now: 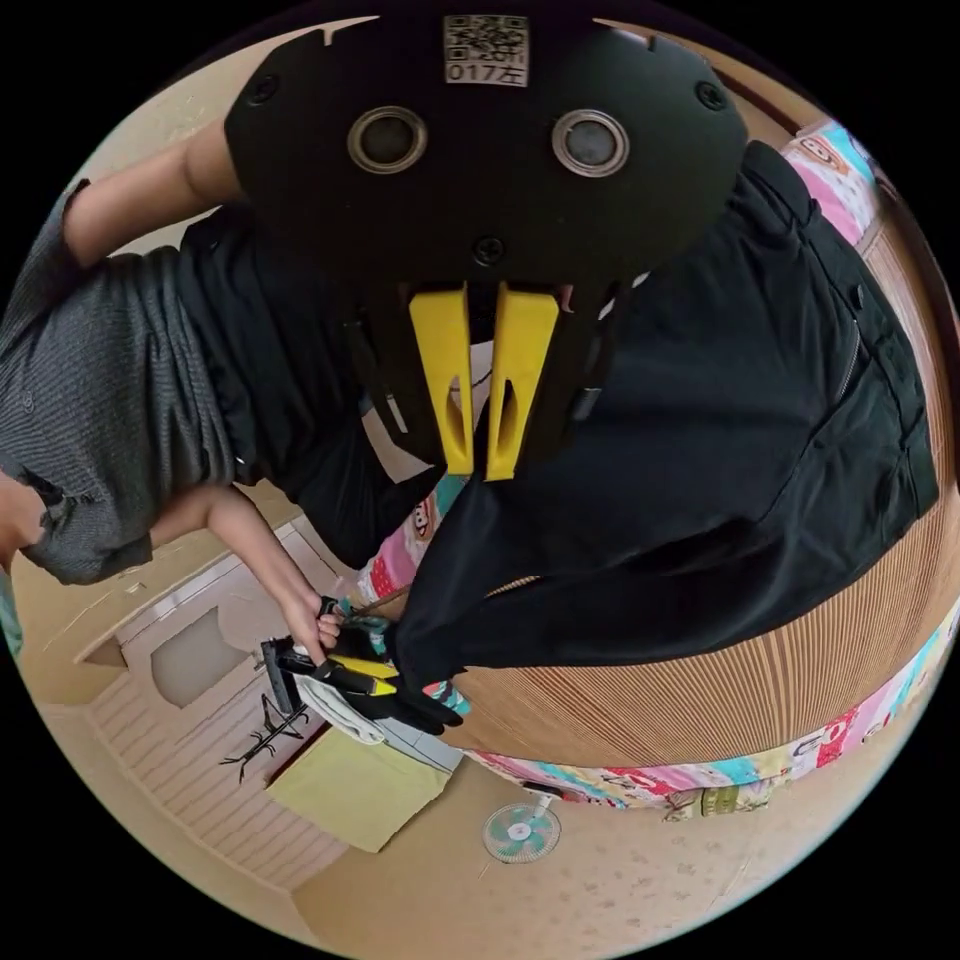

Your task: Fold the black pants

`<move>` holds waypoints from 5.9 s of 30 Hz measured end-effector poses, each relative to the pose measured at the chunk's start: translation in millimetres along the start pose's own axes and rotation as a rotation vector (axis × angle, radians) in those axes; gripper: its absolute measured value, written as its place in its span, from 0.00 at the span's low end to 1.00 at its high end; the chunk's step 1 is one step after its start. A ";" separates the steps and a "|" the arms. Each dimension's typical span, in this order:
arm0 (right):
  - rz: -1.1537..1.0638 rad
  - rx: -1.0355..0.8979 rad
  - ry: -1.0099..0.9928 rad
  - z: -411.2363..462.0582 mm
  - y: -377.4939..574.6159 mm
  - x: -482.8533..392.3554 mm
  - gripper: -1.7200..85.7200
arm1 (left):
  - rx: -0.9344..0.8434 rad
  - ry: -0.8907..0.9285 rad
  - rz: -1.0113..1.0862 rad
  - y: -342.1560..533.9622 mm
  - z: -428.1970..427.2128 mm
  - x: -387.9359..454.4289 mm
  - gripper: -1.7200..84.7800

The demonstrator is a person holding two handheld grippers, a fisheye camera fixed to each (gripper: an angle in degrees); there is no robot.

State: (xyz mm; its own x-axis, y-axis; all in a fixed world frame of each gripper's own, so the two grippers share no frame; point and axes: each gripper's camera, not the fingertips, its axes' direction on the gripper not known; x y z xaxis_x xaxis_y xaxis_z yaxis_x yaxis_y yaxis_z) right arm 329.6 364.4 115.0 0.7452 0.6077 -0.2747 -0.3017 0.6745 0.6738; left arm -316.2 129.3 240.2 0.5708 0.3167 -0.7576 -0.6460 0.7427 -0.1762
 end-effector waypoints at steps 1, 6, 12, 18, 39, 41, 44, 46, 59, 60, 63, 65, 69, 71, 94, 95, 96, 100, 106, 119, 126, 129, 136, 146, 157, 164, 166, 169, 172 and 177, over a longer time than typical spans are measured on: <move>0.011 -0.019 -0.015 4.4 -1.8 3.7 0.24 | -0.085 0.000 -0.006 7.7 12.0 0.5 0.05; 0.014 -0.226 0.093 58.1 -25.7 13.3 0.07 | -0.093 0.098 -0.044 23.4 38.6 -8.4 0.02; -0.188 0.111 -0.001 -30.3 -33.4 -18.0 0.03 | 0.097 -0.085 -0.172 32.4 10.1 -19.3 0.03; -0.218 0.034 0.173 -39.5 -28.6 -23.7 0.04 | 0.392 -0.325 -0.455 30.4 -25.7 -55.8 0.13; -0.144 -0.190 0.048 44.4 -67.1 -54.7 0.20 | 0.188 -0.555 -0.846 -8.3 -32.9 -221.5 0.03; -0.113 -0.204 0.072 64.2 -69.9 -53.1 0.21 | 0.452 -0.373 -0.747 9.8 -44.2 -178.8 0.05; -0.049 -0.262 0.191 107.4 -74.5 -39.1 0.18 | 0.454 -0.212 -0.524 -8.3 -19.2 -112.4 0.08; -0.064 -0.310 0.302 130.6 -78.9 -32.8 0.14 | 0.381 -0.142 -0.420 -27.1 5.2 -73.3 0.11; -0.130 0.387 0.117 -79.8 19.3 -54.6 0.03 | 0.450 -0.203 -0.150 -104.0 63.0 98.7 0.15; -0.097 0.352 0.173 -78.8 42.1 -47.1 0.03 | 0.466 -0.203 -0.142 -102.9 62.3 102.6 0.15; -0.145 0.142 0.220 -55.6 78.2 -37.5 0.03 | 0.509 -0.194 -0.121 -96.6 62.5 115.8 0.15; -0.136 0.039 0.271 -40.0 85.8 -33.7 0.03 | 0.411 -0.217 -0.151 -104.1 77.5 110.9 0.14; -0.146 0.047 0.186 -24.4 58.8 -44.2 0.02 | 0.137 -0.204 -0.312 -122.4 115.8 75.9 0.10; -0.179 0.046 0.149 -10.9 30.7 -56.9 0.02 | 0.095 -0.111 -0.367 -124.4 101.9 63.5 0.04; -0.324 -0.041 0.395 85.4 -55.8 -83.5 0.03 | 0.994 -0.381 -1.295 227.1 -236.1 -6.6 0.22; -0.351 -0.023 0.341 71.6 -36.0 -83.8 0.03 | 0.993 -0.287 -1.336 238.9 -237.3 -26.2 0.22; -0.356 -0.011 0.297 60.6 -17.8 -79.7 0.03 | 0.991 -0.239 -1.349 242.2 -236.8 -35.2 0.22; -0.257 -0.075 0.158 36.8 15.7 -44.0 0.03 | 1.100 -0.011 -1.381 244.6 -239.7 -56.7 0.15; -0.034 0.039 -0.013 -24.8 55.5 18.6 0.03 | 1.041 -0.251 -1.005 155.5 -324.6 23.9 0.08; 0.342 -0.015 -0.164 -27.6 91.6 94.9 0.14 | 0.856 -0.408 -0.921 153.0 -428.7 40.9 0.07; 0.361 0.027 -0.160 -23.3 81.2 112.4 0.15 | 0.946 -0.345 -1.080 206.6 -374.6 60.6 0.07; 0.350 0.040 -0.140 -23.4 68.9 111.0 0.10 | 0.961 -0.342 -1.083 206.6 -372.5 72.9 0.07; 0.078 0.281 -0.032 -103.8 48.9 24.6 0.05 | 1.091 -0.371 -0.898 184.4 -393.2 131.9 0.06; 0.152 0.008 0.200 -21.7 -149.5 -1.3 0.06 | 1.147 -0.313 -1.070 45.2 -392.9 44.4 0.09; -0.201 -0.061 0.102 82.8 -139.3 -73.4 0.06 | 0.868 -0.304 -0.599 -129.4 -241.7 96.5 0.15; -0.330 -0.243 0.479 146.9 -62.3 -98.4 0.03 | 0.215 -0.598 -0.479 -192.9 -87.0 119.7 0.06; -0.302 -0.310 0.478 137.0 -47.6 -105.5 0.03 | 0.213 -0.667 -0.437 -181.3 -78.6 126.9 0.03; -0.343 -0.430 0.417 116.9 -19.6 -112.8 0.03 | 0.206 -0.660 -0.473 -162.1 -80.5 121.2 0.02; -0.239 -0.359 0.371 81.4 -4.7 -92.8 0.04 | 0.298 -0.582 -0.547 -143.7 -87.6 117.5 0.01; 0.160 -0.016 0.283 9.5 -5.3 -12.6 0.14 | 0.567 -0.443 -0.543 -111.8 -107.5 146.3 0.02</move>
State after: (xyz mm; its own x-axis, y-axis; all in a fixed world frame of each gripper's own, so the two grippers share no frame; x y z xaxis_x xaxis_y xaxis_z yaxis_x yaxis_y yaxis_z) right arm 327.4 349.2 121.4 0.4936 0.7973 -0.3475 -0.4125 0.5664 0.7135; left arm -215.0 29.1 81.4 0.9433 -0.0514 -0.3280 0.0495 0.9987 -0.0142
